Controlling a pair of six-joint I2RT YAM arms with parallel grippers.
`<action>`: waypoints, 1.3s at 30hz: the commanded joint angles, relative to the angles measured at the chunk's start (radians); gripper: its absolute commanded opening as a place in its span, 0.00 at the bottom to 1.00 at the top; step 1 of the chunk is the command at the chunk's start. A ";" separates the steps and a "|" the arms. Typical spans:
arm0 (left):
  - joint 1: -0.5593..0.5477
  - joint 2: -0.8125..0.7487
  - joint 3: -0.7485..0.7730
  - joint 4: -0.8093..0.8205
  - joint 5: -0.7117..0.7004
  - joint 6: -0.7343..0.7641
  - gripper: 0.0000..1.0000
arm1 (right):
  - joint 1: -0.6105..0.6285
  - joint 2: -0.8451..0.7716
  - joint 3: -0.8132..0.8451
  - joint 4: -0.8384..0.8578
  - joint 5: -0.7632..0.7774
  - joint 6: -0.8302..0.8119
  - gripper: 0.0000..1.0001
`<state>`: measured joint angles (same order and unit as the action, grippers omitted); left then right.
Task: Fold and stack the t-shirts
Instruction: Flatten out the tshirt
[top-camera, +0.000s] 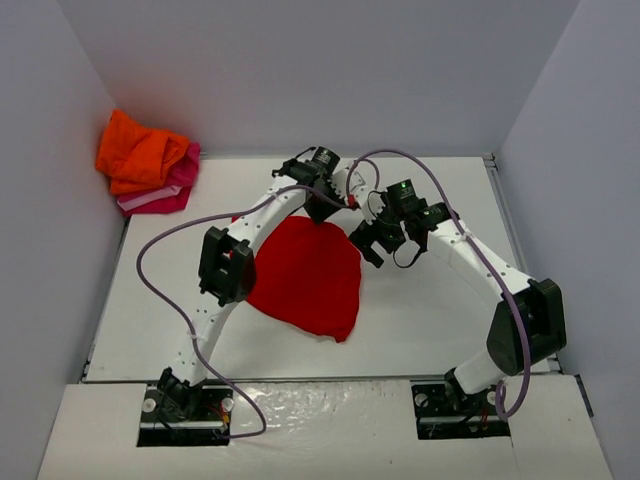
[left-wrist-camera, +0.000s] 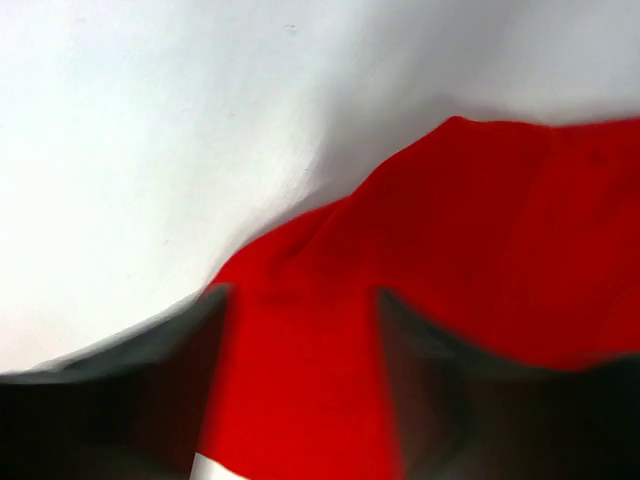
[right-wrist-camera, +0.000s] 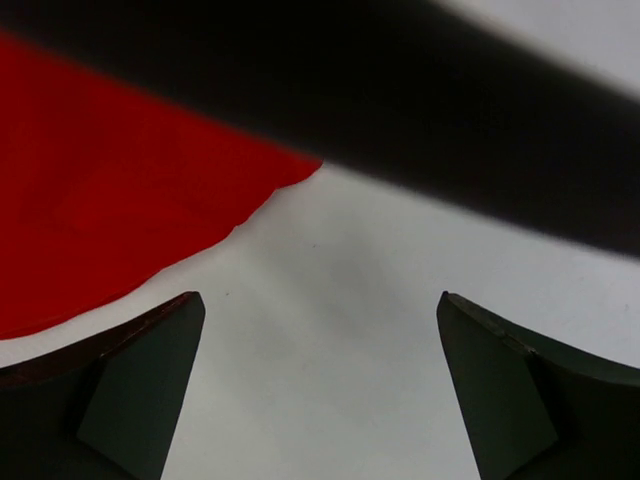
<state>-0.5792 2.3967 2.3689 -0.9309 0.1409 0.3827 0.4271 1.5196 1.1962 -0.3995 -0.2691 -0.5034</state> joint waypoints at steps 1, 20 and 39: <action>0.163 -0.287 -0.047 0.101 -0.084 -0.067 0.70 | 0.007 0.009 0.035 -0.017 0.052 -0.039 1.00; 0.464 -0.055 -0.075 -0.116 0.244 0.088 0.80 | 0.010 0.039 0.027 -0.003 0.060 -0.032 1.00; 0.530 0.090 0.013 -0.246 0.267 0.179 0.78 | 0.010 0.040 -0.018 0.023 0.068 -0.021 1.00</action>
<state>-0.0736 2.5248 2.3824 -1.1795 0.4514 0.5261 0.4274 1.5753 1.1808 -0.4055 -0.2197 -0.5251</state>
